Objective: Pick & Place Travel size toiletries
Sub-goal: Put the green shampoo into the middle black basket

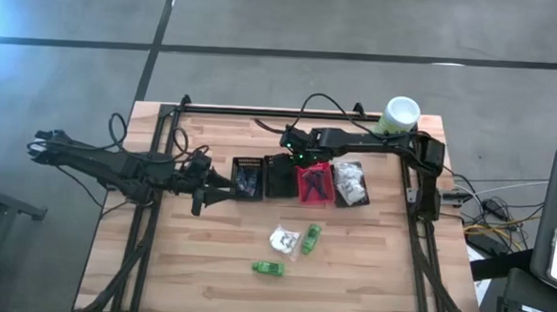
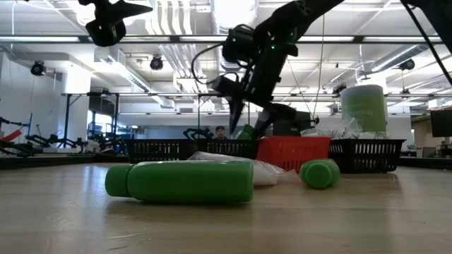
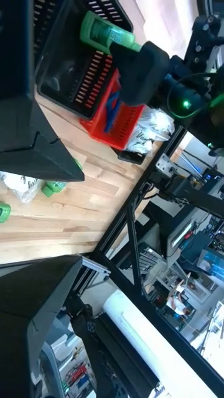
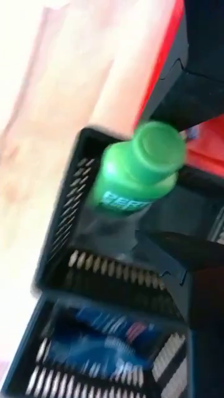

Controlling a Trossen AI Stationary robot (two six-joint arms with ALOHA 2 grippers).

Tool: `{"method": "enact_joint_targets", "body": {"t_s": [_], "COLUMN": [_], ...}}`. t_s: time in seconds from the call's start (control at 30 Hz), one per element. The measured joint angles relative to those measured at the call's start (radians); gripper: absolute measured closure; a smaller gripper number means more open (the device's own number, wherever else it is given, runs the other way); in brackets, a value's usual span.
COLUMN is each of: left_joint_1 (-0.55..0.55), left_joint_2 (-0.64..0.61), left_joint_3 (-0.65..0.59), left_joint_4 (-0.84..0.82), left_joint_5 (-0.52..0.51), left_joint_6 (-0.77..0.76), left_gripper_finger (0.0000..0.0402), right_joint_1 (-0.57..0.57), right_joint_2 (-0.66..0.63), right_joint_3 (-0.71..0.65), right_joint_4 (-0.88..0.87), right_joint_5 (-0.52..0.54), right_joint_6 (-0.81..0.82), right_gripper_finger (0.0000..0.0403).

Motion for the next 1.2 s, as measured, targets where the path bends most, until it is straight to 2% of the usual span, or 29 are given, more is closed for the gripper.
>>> {"method": "enact_joint_targets", "body": {"t_s": [0.23,0.53,0.8,0.97,1.1,1.2], "left_joint_1": [0.000,0.000,0.000,0.000,0.000,0.000], "left_joint_2": [-0.001,-0.001,-0.001,-0.001,-0.001,-0.001], "left_joint_3": [0.000,0.000,0.000,0.000,0.000,0.000], "left_joint_4": [-0.001,-0.001,-0.001,-0.001,-0.001,-0.001], "left_joint_5": [0.000,0.000,0.000,0.000,0.000,0.000], "left_joint_6": [0.001,0.034,0.038,0.038,0.038,0.038], "left_gripper_finger": [0.0193,0.0193,0.0193,0.0193,0.0193,0.0193], "right_joint_1": [-0.002,-0.005,-0.003,-0.003,-0.001,0.007], "right_joint_2": [-0.006,0.002,0.026,0.026,0.023,0.018], "right_joint_3": [0.025,0.030,0.027,0.028,0.073,0.142], "right_joint_4": [0.034,0.017,0.018,0.016,-0.023,-0.095], "right_joint_5": [0.040,-0.011,-0.014,-0.013,-0.014,-0.026], "right_joint_6": [-0.040,-0.081,-0.123,-0.160,-0.238,-0.355], "right_gripper_finger": [0.0159,0.0218,0.0248,0.0281,0.0305,0.0308]}}
